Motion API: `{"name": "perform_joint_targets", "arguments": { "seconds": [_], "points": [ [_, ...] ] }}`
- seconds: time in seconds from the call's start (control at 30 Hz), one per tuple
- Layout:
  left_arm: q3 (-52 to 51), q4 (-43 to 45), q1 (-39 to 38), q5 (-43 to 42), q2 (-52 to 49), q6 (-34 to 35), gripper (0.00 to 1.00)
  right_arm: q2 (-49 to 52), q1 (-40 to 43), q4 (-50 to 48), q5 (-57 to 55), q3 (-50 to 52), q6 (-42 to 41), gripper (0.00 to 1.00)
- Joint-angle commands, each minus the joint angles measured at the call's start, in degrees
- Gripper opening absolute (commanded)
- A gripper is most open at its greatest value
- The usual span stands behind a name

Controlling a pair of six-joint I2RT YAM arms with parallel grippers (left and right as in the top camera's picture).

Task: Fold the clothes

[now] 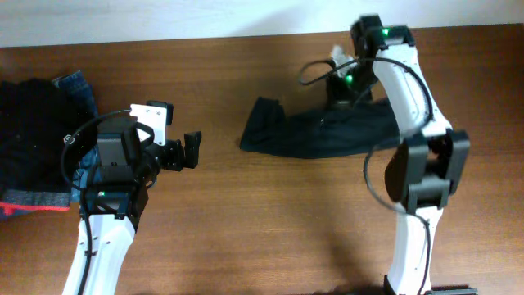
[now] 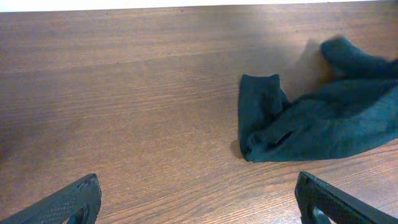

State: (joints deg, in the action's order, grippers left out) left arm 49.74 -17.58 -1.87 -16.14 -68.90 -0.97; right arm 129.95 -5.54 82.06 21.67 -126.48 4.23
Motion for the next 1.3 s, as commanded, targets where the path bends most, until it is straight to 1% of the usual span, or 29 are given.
{"name": "perform_joint_targets", "arguments": {
  "seconds": [0.0,0.13,0.3,0.37,0.4,0.43,0.47,0.6,0.73,0.87,0.97,1.13,1.2,1.27],
  "points": [
    [1.25,0.04,-0.28,-1.03,-0.22,0.33,0.99,-9.88,-7.04,5.46,5.95,-6.71,5.42,0.04],
    [1.25,0.17,-0.28,-1.05,-0.22,0.33,0.99,-13.75,-13.77,7.08,5.55,-7.32,5.42,0.04],
    [1.25,0.22,-0.28,-1.55,-0.2,0.33,0.99,-14.27,-20.37,7.06,1.68,-7.23,5.4,0.05],
    [1.25,0.22,-0.28,-2.36,-0.2,0.33,0.99,-13.99,-22.25,7.1,-0.96,-7.19,5.38,0.1],
    [1.25,0.2,-0.28,-2.36,-0.2,0.33,0.99,-13.77,-23.17,7.13,-2.34,-7.19,5.38,0.14],
    [1.25,0.2,-0.28,-2.36,-0.2,0.33,0.99,-13.75,-23.8,7.13,-3.23,-7.19,5.38,0.24],
    [1.25,0.22,-0.28,-2.34,-0.2,0.33,0.99,-13.68,-24.37,7.15,-4.28,-7.19,5.38,0.28],
    [1.25,0.24,-0.28,-2.34,-0.2,0.33,0.99,-13.66,-24.74,7.52,-11.26,-7.21,4.28,0.37],
    [1.25,0.26,-0.28,-2.34,-0.2,0.33,0.99,-13.66,-22.45,8.33,-19.26,-7.21,1.49,0.37],
    [1.25,0.22,-0.74,-3.82,-0.2,0.33,0.99,-13.66,-17.68,8.41,-26.93,-7.21,-3.63,0.37],
    [1.25,-0.09,-2.05,-6.95,-0.39,0.35,0.99,-13.66,-13.27,8.83,-27.76,-7.21,-4.13,0.38],
    [1.25,-4.09,-5.68,-10.01,-2.05,1.03,0.99,-13.66,-4.9,10.51,-27.74,-7.21,-4.13,0.39],
    [1.14,-5.29,-7.02,-10.05,-3.5,5.86,0.99,-13.66,-2.03,11.23,-27.71,-7.21,-4.42,0.38],
    [0.92,-5.62,-8.46,-10.19,-5.57,13.97,0.99,-13.66,0.66,11.61,-27.67,-7.21,-4.81,0.38]
  ]
}}
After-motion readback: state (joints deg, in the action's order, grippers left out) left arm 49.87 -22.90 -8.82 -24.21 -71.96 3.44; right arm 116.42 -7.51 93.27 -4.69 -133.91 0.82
